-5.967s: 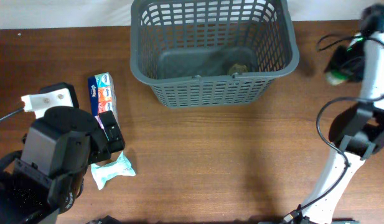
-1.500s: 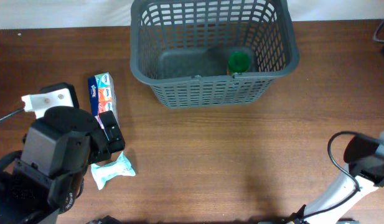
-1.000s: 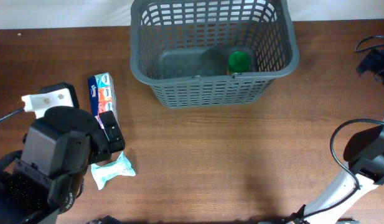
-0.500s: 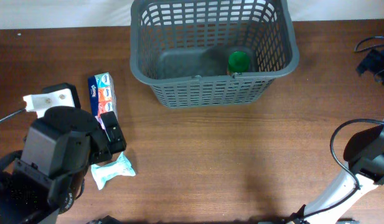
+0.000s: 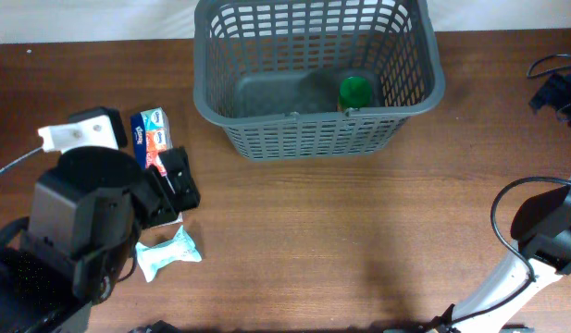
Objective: Pack container
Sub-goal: 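Swing the left gripper over the Kleenex tissue pack, then lower the left gripper onto the Kleenex tissue pack and close, then lift the tissue pack with the left gripper and carry it toward the basket, then lower the tissue pack into the basket and open the left gripper, then move the left gripper back over the white rice bag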
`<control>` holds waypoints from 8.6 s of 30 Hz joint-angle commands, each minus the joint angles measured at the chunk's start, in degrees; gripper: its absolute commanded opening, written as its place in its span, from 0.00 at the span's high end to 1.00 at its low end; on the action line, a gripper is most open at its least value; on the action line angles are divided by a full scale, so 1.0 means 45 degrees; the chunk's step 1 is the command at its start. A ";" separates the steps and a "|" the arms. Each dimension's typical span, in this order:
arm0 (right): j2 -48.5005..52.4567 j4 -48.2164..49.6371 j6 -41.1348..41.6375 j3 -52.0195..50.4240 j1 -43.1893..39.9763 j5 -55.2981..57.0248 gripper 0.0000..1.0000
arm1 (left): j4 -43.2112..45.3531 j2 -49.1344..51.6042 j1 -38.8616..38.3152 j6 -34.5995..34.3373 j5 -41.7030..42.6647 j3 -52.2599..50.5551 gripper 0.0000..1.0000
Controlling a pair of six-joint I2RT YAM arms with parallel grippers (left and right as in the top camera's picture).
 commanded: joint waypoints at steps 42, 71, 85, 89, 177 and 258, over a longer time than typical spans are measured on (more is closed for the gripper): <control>-0.0010 0.0039 0.0121 -0.0083 -0.0049 -0.0029 0.01 | 0.2827 0.5309 1.1652 0.9510 0.9520 -0.3876 0.01; -0.0010 0.0039 0.0117 -0.0083 -0.0049 -0.0024 0.01 | 0.8320 0.8850 0.9126 0.6941 0.5663 -0.8864 0.01; -0.0010 0.0039 0.0117 -0.0083 -0.0049 -0.0029 0.01 | 0.7305 0.9165 0.9126 0.5906 0.5673 -0.8864 0.01; -0.0010 0.0039 0.0117 -0.0083 -0.0049 -0.0029 0.01 | 0.7252 0.9165 0.9122 0.5911 0.5678 -0.8864 0.01; -0.0010 0.0039 0.0117 -0.0083 -0.0049 -0.0029 0.01 | 0.6810 1.2721 0.2225 0.7237 0.4750 0.5678 0.89; -0.0010 0.0039 0.0117 -0.0083 -0.0049 -0.0029 0.01 | 0.1069 0.6101 1.3653 -0.9151 0.4721 -0.6169 0.01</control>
